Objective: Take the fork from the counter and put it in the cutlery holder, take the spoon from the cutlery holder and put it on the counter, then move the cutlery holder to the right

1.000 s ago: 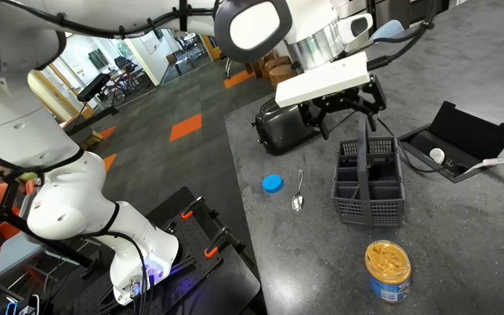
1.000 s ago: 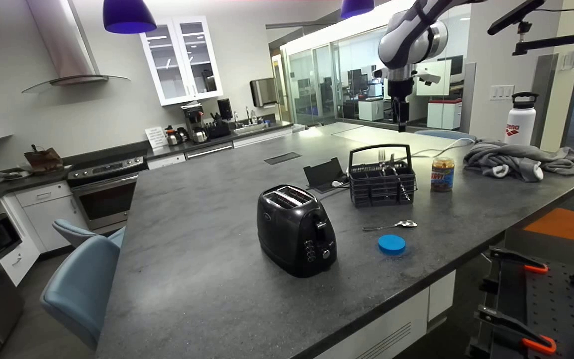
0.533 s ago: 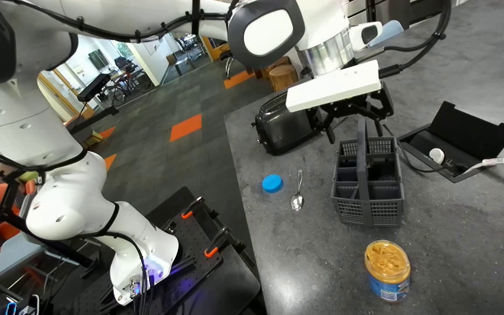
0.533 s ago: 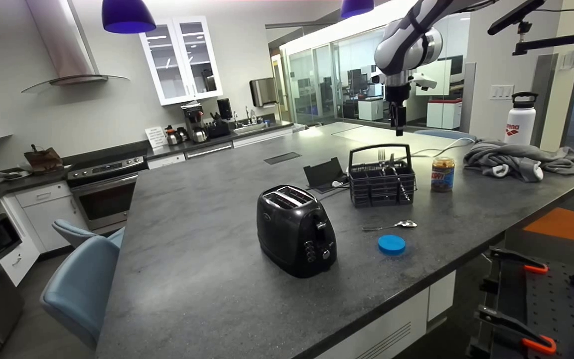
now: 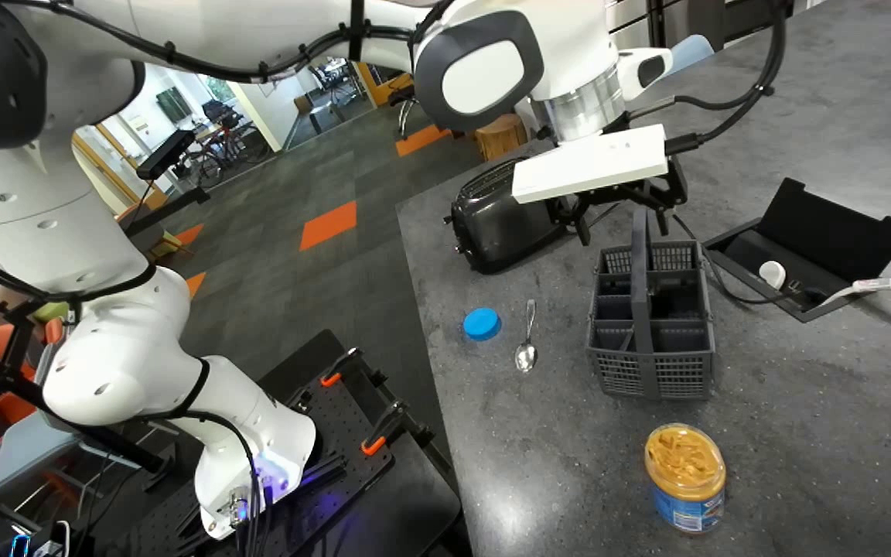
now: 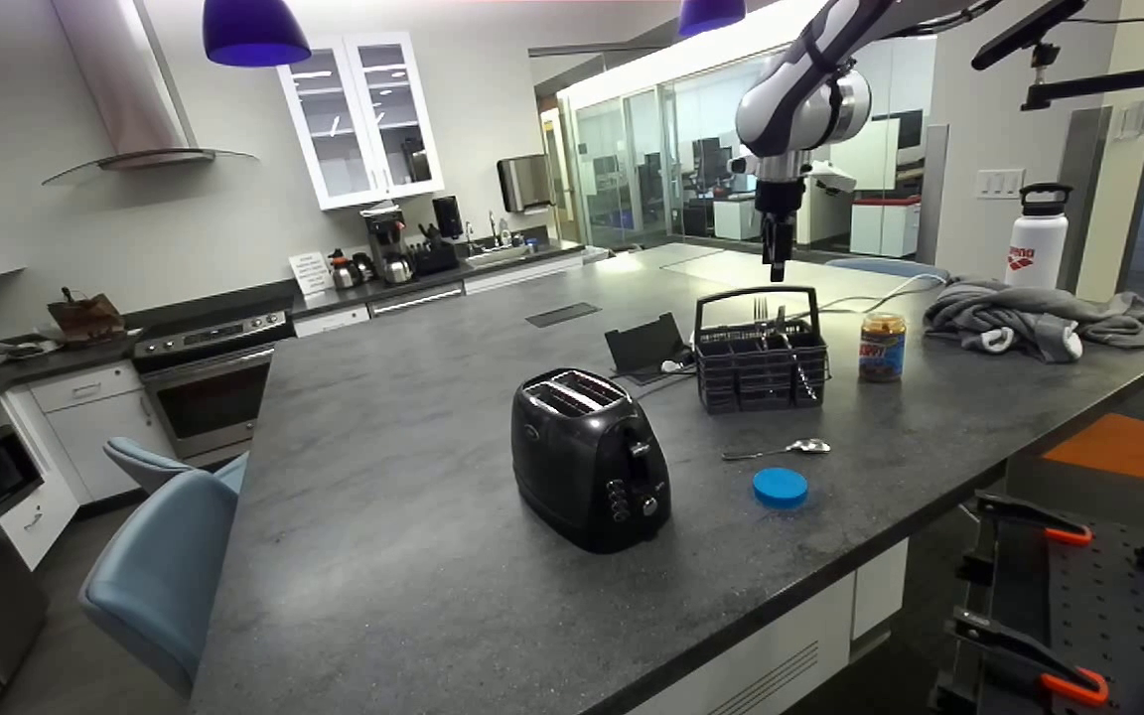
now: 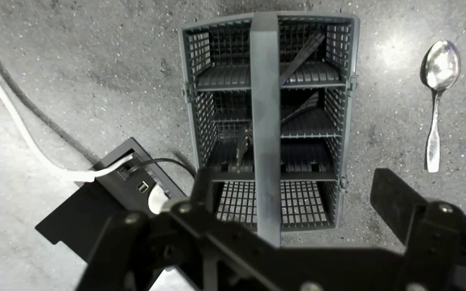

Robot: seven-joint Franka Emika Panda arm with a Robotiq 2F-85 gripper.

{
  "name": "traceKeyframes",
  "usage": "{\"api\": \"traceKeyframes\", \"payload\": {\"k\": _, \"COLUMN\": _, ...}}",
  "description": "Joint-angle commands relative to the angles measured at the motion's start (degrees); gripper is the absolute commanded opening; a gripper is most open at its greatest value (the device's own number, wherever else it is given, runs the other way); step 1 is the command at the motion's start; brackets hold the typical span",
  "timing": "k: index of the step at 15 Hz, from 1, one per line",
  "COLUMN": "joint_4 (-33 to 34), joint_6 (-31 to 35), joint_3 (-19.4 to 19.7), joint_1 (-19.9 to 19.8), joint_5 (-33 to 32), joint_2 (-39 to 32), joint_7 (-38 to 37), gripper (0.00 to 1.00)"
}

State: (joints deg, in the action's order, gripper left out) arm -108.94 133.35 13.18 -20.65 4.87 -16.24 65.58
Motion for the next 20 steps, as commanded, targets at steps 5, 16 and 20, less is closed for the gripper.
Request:
{"api": "traceKeyframes", "payload": {"k": 5, "joint_4": 1.2, "joint_6": 6.3, "joint_3": -3.6, "joint_1": -2.6, "joint_5": 5.7, "joint_2": -3.7, "joint_7": 2.7, "gripper": 1.00}}
{"api": "traceKeyframes", "payload": {"k": 16, "joint_4": 4.3, "joint_6": 5.7, "joint_3": -5.3, "joint_1": -4.0, "joint_5": 5.6, "joint_2": -7.6, "joint_7": 2.1, "gripper": 0.59}}
{"api": "traceKeyframes", "payload": {"k": 20, "joint_4": 4.7, "joint_6": 5.6, "joint_3": -5.5, "joint_1": -4.0, "joint_5": 5.2, "joint_2": -8.2, "joint_7": 1.9, "gripper": 0.27}}
